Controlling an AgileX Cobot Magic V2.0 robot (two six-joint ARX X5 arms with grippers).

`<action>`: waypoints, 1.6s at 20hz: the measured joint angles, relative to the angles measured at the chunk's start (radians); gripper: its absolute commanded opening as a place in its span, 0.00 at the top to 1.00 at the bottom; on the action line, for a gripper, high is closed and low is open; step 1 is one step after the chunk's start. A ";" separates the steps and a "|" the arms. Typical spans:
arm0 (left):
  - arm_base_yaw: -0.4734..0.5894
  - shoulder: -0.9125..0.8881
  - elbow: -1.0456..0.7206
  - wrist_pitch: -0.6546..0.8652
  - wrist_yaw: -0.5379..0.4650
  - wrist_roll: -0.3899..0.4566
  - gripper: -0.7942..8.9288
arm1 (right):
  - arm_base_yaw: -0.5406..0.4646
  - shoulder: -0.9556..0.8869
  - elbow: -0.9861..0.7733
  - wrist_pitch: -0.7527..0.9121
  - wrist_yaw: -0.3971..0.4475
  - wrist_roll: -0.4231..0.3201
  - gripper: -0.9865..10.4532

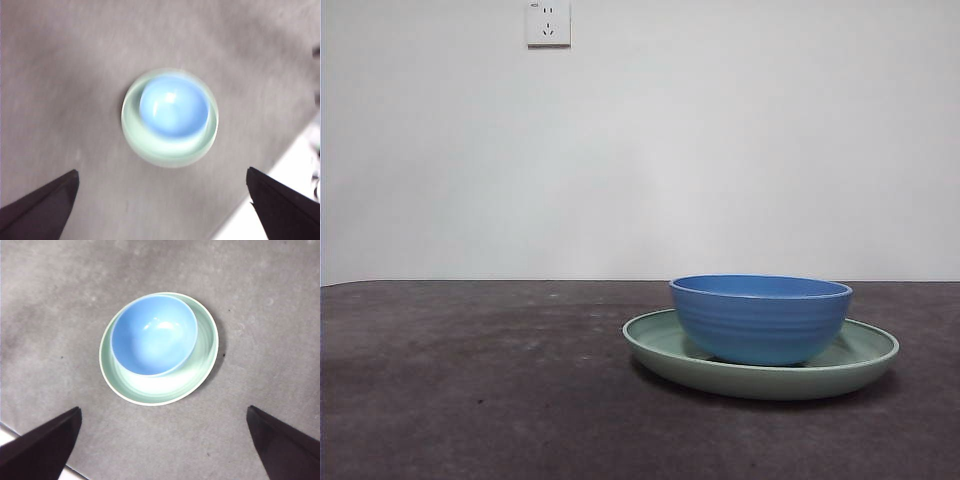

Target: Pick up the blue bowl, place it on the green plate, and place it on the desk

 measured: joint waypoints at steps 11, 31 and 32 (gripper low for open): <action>0.012 -0.845 -1.046 0.361 0.000 -0.062 0.23 | 0.000 0.040 0.000 0.037 0.000 -0.023 0.40; 0.012 -0.985 -1.153 0.469 0.000 -0.114 0.23 | 0.000 0.553 0.000 0.174 0.109 0.001 0.47; 0.012 -0.985 -1.152 0.468 0.000 -0.114 0.23 | 0.000 0.591 0.000 0.201 0.123 0.001 0.48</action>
